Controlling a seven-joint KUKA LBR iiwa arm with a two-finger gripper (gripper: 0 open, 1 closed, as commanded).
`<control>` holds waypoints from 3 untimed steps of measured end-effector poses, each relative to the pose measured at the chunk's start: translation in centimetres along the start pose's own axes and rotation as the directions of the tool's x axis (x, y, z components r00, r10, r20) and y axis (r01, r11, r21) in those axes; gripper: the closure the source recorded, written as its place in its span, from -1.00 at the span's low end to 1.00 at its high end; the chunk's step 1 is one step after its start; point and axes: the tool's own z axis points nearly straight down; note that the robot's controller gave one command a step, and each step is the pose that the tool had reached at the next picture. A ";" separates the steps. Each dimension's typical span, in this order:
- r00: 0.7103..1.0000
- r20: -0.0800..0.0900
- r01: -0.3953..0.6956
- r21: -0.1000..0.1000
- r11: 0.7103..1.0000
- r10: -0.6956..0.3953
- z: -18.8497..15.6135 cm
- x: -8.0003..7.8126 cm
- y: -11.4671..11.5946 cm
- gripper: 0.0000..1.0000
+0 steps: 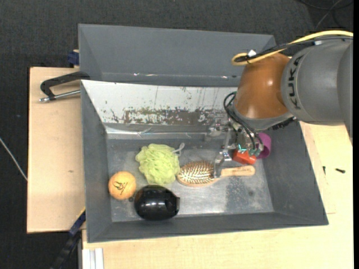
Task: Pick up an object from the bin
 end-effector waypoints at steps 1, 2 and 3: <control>1.000 0.023 0.017 0.011 1.000 -0.018 -0.2 3.5 1.2 -1.00; 0.997 0.007 -0.077 0.012 0.997 0.077 0.0 4.6 1.5 -1.00; 0.986 -0.004 -0.167 0.019 0.986 0.167 0.1 1.5 5.6 -1.00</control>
Offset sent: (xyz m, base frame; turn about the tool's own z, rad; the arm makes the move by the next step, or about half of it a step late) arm -0.0178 0.0214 -0.0060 0.2753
